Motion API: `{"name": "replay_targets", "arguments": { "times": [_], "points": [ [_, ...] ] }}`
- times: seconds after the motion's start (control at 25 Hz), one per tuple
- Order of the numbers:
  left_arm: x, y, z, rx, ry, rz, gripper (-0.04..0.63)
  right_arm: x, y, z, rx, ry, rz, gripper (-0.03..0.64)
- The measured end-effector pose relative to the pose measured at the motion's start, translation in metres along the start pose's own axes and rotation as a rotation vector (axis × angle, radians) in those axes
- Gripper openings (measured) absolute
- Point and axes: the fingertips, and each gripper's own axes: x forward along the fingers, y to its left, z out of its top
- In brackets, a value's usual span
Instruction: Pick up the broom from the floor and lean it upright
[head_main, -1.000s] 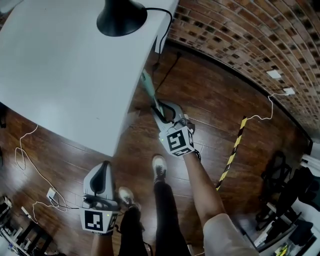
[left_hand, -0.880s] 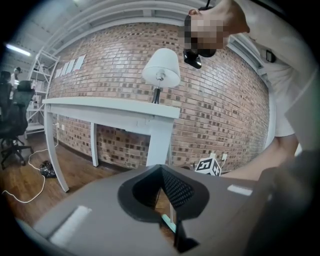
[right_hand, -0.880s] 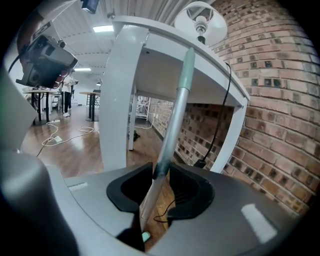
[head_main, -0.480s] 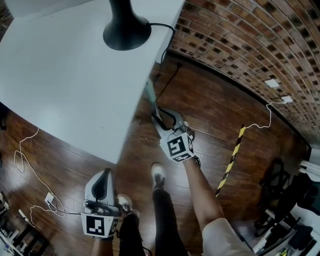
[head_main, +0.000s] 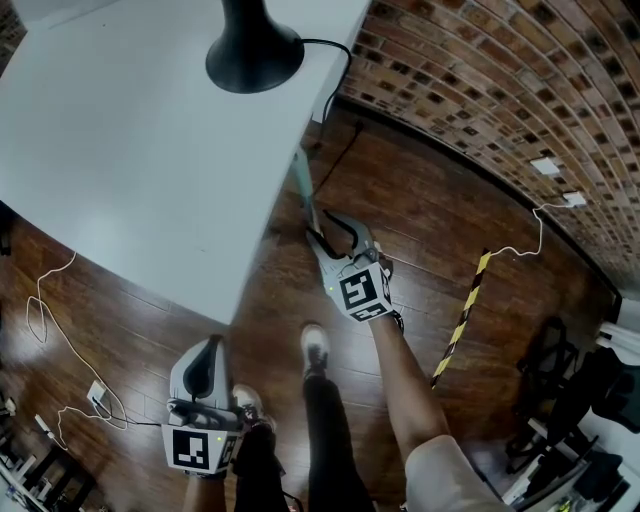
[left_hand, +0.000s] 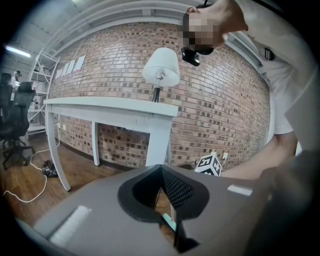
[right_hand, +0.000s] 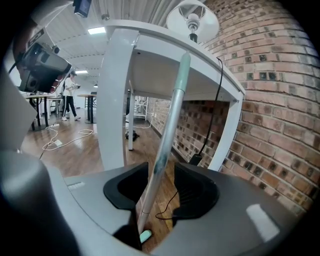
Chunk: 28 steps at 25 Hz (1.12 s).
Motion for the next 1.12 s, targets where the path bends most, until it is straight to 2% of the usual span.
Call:
{"name": "replay_targets", "arguments": {
  "times": [0.08, 0.24, 0.36, 0.48, 0.64, 0.84, 0.96, 1.12],
  "points": [
    [-0.001, 0.002, -0.002, 0.004, 0.009, 0.010, 0.002, -0.004, 0.000, 0.000, -0.006, -0.004, -0.009, 0.178],
    [0.003, -0.004, 0.003, 0.000, -0.017, -0.017, 0.002, -0.019, -0.006, 0.001, 0.001, -0.013, -0.054, 0.178],
    [0.000, -0.003, 0.006, -0.004, -0.024, -0.008, 0.002, -0.037, -0.011, 0.010, -0.002, -0.042, -0.108, 0.133],
    [-0.008, -0.002, 0.006, 0.007, -0.020, 0.004, 0.002, -0.057, -0.019, 0.021, 0.008, -0.074, -0.186, 0.012],
    [-0.018, 0.004, 0.013, 0.015, -0.015, 0.041, 0.002, -0.075, -0.017, 0.037, 0.000, -0.085, -0.216, 0.011],
    [-0.033, 0.009, 0.048, 0.037, -0.062, 0.066, 0.002, -0.109, -0.013, 0.076, 0.006, -0.126, -0.248, 0.011],
    [-0.048, 0.008, 0.072, 0.059, -0.086, 0.070, 0.002, -0.142, -0.009, 0.111, -0.035, -0.171, -0.272, 0.011],
    [-0.076, 0.002, 0.124, 0.090, -0.176, 0.032, 0.002, -0.201, 0.008, 0.166, -0.042, -0.213, -0.308, 0.012]
  ]
}}
